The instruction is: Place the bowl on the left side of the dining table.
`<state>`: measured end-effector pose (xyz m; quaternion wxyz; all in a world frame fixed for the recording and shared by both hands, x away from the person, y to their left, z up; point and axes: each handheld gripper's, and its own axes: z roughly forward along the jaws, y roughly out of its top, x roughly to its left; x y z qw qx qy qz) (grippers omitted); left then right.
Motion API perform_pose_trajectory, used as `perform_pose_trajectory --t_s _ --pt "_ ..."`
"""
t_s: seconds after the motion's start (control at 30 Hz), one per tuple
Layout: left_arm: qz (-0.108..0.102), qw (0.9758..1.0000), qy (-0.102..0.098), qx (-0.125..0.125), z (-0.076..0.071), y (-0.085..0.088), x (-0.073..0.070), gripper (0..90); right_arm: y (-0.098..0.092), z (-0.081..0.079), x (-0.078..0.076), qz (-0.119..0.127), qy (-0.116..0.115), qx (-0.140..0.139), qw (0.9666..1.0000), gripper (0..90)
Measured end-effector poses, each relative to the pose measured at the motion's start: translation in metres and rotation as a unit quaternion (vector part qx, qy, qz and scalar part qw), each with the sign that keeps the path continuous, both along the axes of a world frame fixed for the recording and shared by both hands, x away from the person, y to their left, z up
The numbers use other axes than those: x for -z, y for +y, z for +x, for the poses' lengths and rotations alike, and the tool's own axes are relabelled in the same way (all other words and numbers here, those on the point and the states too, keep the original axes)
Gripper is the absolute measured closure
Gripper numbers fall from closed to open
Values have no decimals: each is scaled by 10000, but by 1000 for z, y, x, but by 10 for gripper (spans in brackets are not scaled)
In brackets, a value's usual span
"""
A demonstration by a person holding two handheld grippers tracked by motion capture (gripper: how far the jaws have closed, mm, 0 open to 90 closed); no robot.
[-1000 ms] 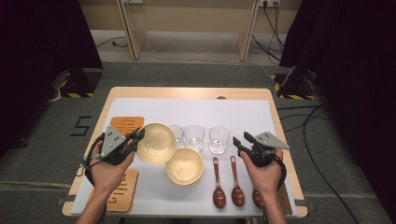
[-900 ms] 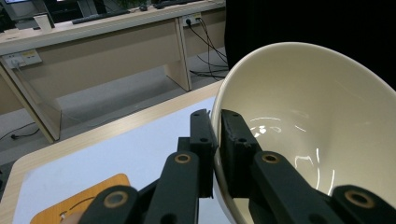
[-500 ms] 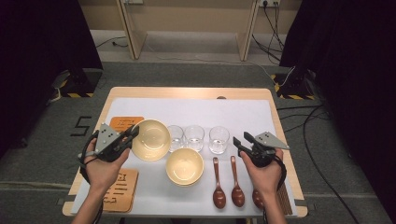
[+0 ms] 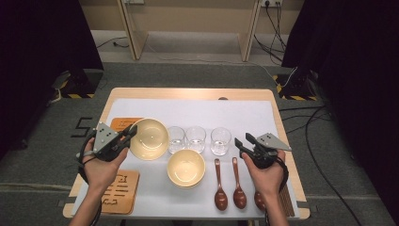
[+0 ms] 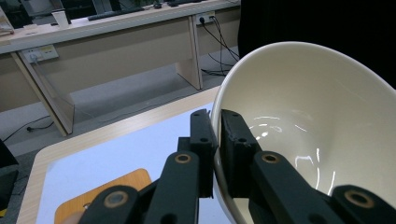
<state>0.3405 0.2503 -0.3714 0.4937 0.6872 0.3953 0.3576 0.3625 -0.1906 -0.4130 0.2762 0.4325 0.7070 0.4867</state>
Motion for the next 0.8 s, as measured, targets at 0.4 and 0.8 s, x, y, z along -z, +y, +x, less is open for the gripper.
perform_pose_trajectory --t_s 0.4,0.8 --pt "-28 9999 42 -143 9 9 0 837 0 0 0 -11 -8 13 10000 515" --pt "-125 9994 126 -284 18 19 5 837 0 0 0 -19 -25 16 10000 515"
